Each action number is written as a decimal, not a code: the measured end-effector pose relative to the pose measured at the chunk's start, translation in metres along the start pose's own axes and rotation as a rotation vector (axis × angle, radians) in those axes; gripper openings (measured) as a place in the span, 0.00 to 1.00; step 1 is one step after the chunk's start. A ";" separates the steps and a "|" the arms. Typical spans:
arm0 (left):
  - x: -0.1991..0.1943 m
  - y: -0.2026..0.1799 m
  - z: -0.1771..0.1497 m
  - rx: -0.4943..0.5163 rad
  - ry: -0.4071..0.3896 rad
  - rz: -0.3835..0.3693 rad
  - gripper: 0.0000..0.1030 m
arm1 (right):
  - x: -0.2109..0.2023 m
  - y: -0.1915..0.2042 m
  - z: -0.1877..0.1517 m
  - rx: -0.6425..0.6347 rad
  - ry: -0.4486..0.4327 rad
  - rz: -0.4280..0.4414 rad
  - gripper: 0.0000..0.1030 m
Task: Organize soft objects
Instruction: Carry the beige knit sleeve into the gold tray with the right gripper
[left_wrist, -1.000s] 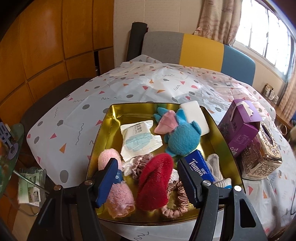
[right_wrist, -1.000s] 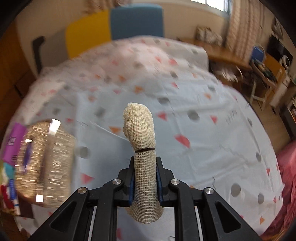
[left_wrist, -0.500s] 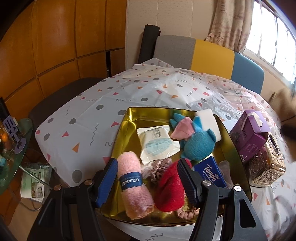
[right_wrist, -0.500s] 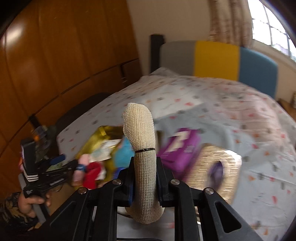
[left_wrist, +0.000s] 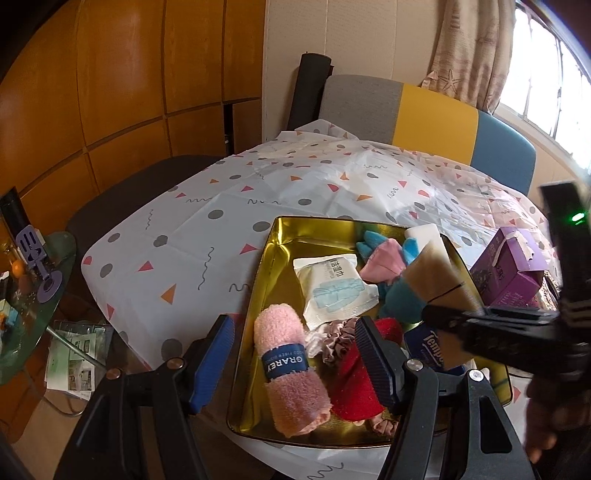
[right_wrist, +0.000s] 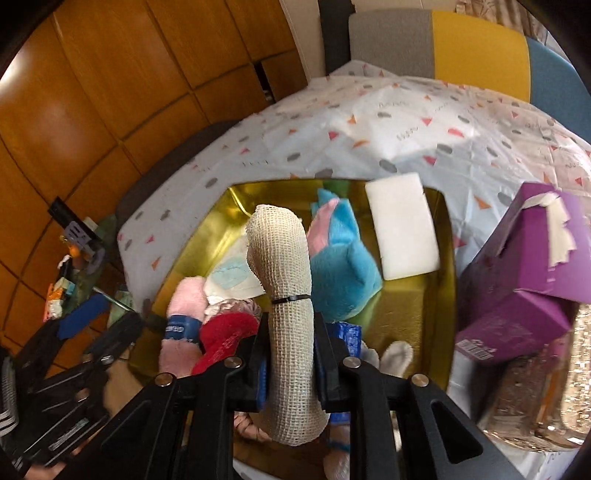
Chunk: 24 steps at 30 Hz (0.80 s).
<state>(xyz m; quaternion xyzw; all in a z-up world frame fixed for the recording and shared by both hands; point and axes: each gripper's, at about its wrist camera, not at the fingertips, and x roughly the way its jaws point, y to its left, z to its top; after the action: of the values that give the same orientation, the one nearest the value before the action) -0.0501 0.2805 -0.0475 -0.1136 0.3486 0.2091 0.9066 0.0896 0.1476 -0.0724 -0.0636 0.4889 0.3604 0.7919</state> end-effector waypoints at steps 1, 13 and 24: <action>0.000 0.001 0.000 -0.003 0.002 0.001 0.67 | 0.005 -0.001 0.000 0.002 0.011 -0.005 0.22; 0.003 -0.002 -0.004 0.001 0.008 0.002 0.67 | -0.006 -0.006 -0.016 0.026 -0.042 -0.006 0.37; -0.005 -0.016 -0.005 0.026 -0.012 0.007 0.74 | -0.046 -0.007 -0.038 0.030 -0.189 -0.183 0.37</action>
<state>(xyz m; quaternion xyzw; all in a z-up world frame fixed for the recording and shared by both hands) -0.0494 0.2633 -0.0471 -0.0991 0.3462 0.2086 0.9093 0.0547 0.1017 -0.0560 -0.0619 0.4096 0.2839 0.8647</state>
